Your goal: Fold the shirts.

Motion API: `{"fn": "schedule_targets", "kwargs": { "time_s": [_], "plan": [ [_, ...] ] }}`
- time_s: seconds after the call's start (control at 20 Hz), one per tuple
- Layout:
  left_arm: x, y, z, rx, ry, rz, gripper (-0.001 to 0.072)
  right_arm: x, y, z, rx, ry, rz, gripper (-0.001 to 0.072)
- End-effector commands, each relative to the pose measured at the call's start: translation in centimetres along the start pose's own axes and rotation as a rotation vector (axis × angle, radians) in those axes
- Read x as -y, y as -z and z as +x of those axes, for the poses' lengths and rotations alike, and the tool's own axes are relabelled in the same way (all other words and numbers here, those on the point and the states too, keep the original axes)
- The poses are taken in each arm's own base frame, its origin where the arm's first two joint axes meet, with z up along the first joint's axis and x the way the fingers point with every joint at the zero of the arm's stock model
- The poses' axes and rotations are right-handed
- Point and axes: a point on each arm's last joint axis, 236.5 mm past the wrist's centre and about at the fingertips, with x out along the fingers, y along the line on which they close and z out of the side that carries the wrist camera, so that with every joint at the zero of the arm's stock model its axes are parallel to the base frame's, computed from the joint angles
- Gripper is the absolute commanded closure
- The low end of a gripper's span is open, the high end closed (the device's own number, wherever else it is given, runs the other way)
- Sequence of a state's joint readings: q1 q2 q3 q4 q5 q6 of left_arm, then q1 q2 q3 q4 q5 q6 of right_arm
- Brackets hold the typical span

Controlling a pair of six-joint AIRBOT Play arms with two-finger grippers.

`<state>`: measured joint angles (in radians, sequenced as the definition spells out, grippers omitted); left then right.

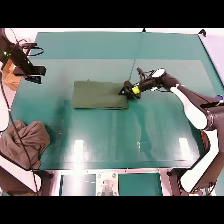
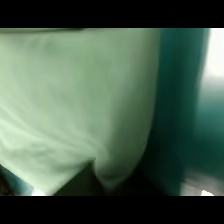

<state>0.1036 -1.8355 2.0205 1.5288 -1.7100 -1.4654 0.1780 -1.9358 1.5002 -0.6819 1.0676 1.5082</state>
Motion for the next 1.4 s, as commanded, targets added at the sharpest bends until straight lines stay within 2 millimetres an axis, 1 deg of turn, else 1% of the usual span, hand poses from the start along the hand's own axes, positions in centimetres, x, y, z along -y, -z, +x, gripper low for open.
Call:
{"fn": "schedule_targets", "kwargs": {
  "time_s": [0.0, 0.05, 0.1, 0.15, 0.2, 0.25, 0.3, 0.35, 0.4, 0.45, 0.5, 0.6, 0.7, 0.8, 0.9, 1.0, 1.1, 1.15, 1.2, 1.3, 1.35],
  "plan": [
    [0.0, 0.0, 0.0, 0.0, 0.001, 0.0, 0.0681, -3.4, -0.3, 0.7, 0.039, -0.061, -0.044, 0.0697],
    [0.0, 0.0, 0.0, 0.0, 0.001, -0.001, 0.0681, -4.5, -1.0, -0.7, 0.06, -0.075, -0.069, 0.0698],
    [0.1, 0.0, 0.0, 0.001, 0.004, 0.0, 0.0681, -6.1, -2.3, -3.2, 0.107, -0.098, -0.097, 0.0698],
    [0.3, 0.0, 0.0, 0.002, 0.014, 0.002, 0.0681, -7.5, -3.7, -6.4, 0.163, -0.122, -0.121, 0.0698],
    [0.5, 0.0, 0.0, 0.003, 0.021, 0.003, 0.0681, -8.8, -5.2, -10.7, 0.231, -0.145, -0.137, 0.0698],
    [0.6, -0.1, 0.0, 0.003, 0.025, 0.004, 0.0681, -9.4, -6.3, -15.2, 0.295, -0.158, -0.139, 0.0699],
    [0.7, -0.1, 0.0, 0.003, 0.027, 0.004, 0.0681, -9.4, -7.1, -20.2, 0.362, -0.157, -0.129, 0.0698],
    [0.7, -0.1, 0.0, 0.003, 0.029, 0.004, 0.0681, -8.7, -7.5, -24.5, 0.418, -0.147, -0.112, 0.0698],
    [0.7, -0.1, 0.0, 0.003, 0.03, 0.004, 0.0681, -7.4, -7.6, -29.0, 0.476, -0.128, -0.091, 0.0698],
    [0.9, -0.1, 0.0, 0.004, 0.036, 0.004, 0.0681, -5.7, -7.3, -32.6, 0.521, -0.104, -0.058, 0.0698],
    [1.1, -0.1, 0.0, 0.005, 0.045, 0.003, 0.0681, -3.5, -7.0, -36.1, 0.571, -0.076, -0.024, 0.0698],
    [1.2, -0.1, 0.0, 0.005, 0.052, 0.001, 0.0681, 1.2, -6.0, -42.3, 0.662, -0.04, 0.078, 0.0698],
    [1.2, -0.1, 0.0, 0.005, 0.052, -0.02, 0.0681, 6.5, -4.4, -47.7, 0.745, -0.013, 0.188, 0.0698],
    [1.4, -0.1, 0.0, 0.006, 0.057, -0.019, 0.0681, 11.6, -1.8, -51.8, 0.797, 0.007, 0.3, 0.0698],
    [1.6, -0.2, -0.1, 0.006, 0.065, -0.017, 0.0681, 15.8, 1.7, -54.9, 0.828, 0.027, 0.405, 0.0698],
    [1.7, -0.2, -0.1, 0.006, 0.07, -0.017, 0.0681, 18.9, 5.3, -57.2, 0.848, 0.045, 0.497, 0.0698],
    [1.7, -0.1, 0.0, 0.004, 0.071, -0.017, 0.0681, 20.8, 8.4, -58.8, 0.873, 0.079, 0.569, 0.0698],
    [1.7, -0.1, 0.0, 0.004, 0.071, -0.017, 0.0681, 21.4, 9.8, -59.4, 0.881, 0.108, 0.597, 0.0698],
    [1.7, -0.1, 0.0, 0.004, 0.071, -0.017, 0.0681, 22.0, 11.2, -59.5, 0.869, 0.138, 0.636, 0.0698],
    [1.7, -0.1, 0.0, 0.004, 0.072, -0.017, 0.0681, 23.8, 14.9, -58.2, 0.764, 0.25, 0.746, 0.0698],
    [1.8, -0.1, 0.0, 0.005, 0.074, -0.016, 0.0681, 25.0, 17.2, -57.6, 0.699, 0.334, 0.824, 0.0698]
  ]
}}
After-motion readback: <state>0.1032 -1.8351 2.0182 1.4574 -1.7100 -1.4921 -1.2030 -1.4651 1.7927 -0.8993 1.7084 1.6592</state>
